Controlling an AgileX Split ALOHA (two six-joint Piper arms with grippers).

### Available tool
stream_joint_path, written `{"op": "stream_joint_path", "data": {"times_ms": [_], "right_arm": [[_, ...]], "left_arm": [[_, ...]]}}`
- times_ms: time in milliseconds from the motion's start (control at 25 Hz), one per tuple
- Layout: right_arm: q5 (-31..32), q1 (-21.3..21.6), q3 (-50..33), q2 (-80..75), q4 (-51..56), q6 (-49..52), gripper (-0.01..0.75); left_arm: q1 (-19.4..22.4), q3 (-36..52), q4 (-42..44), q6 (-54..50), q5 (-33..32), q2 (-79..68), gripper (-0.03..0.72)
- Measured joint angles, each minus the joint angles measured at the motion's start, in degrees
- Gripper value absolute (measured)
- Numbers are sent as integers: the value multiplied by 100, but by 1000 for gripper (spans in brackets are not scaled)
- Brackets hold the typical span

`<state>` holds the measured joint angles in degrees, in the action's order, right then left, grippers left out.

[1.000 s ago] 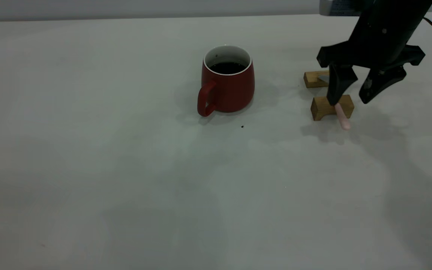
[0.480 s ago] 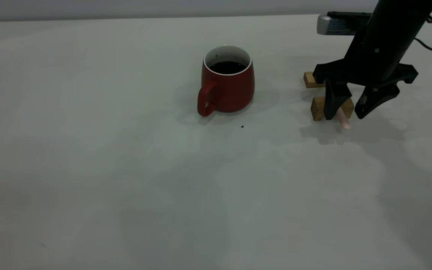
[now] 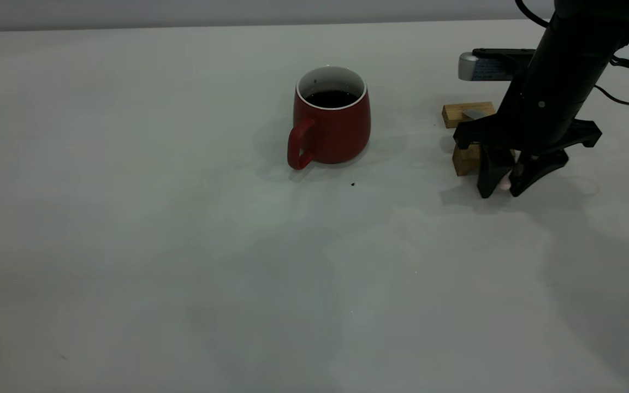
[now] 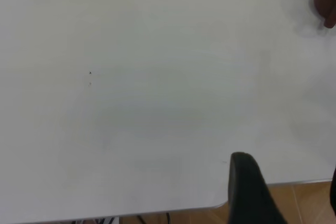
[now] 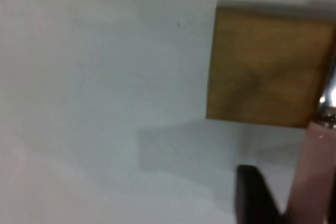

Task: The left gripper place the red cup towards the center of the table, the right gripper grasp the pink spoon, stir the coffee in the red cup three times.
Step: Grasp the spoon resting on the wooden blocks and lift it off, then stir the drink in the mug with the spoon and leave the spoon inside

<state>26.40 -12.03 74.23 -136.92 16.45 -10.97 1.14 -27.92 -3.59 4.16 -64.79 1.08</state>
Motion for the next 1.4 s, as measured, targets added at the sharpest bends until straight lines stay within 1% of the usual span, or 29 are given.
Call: {"op": "stream_joint_path", "data": {"times_ms": [80, 120, 320, 400, 480, 640, 760, 920, 1000, 1120, 1200, 1400], "right_arm": [[71, 0, 0, 0, 0, -26, 149], [115, 0, 0, 8, 0, -33, 114], [485, 0, 75, 464, 0, -94, 120], [730, 0, 218, 791, 225, -115, 120], [1180, -12, 399, 1063, 845, -123, 120], [2513, -124, 785, 1072, 2989, -130, 120], [2985, -282, 879, 910, 4589, -160, 120], [3201, -441, 885, 767, 6331, -51, 120], [3278, -458, 885, 708, 7132, 367, 120], [3292, -458, 885, 673, 8025, 1143, 120], [3292, -458, 896, 673, 8292, 1687, 120], [3174, -458, 902, 673, 8393, 3246, 120]], "left_arm": [[0, 0, 0, 0, 0, 0, 446], [0, 0, 0, 0, 0, 0, 446], [0, 0, 0, 0, 0, 0, 446], [0, 0, 0, 0, 0, 0, 446], [0, 0, 0, 0, 0, 0, 446], [0, 0, 0, 0, 0, 0, 446], [0, 0, 0, 0, 0, 0, 446], [0, 0, 0, 0, 0, 0, 446], [0, 0, 0, 0, 0, 0, 446], [0, 0, 0, 0, 0, 0, 446], [0, 0, 0, 0, 0, 0, 446], [0, 0, 0, 0, 0, 0, 446]]}}
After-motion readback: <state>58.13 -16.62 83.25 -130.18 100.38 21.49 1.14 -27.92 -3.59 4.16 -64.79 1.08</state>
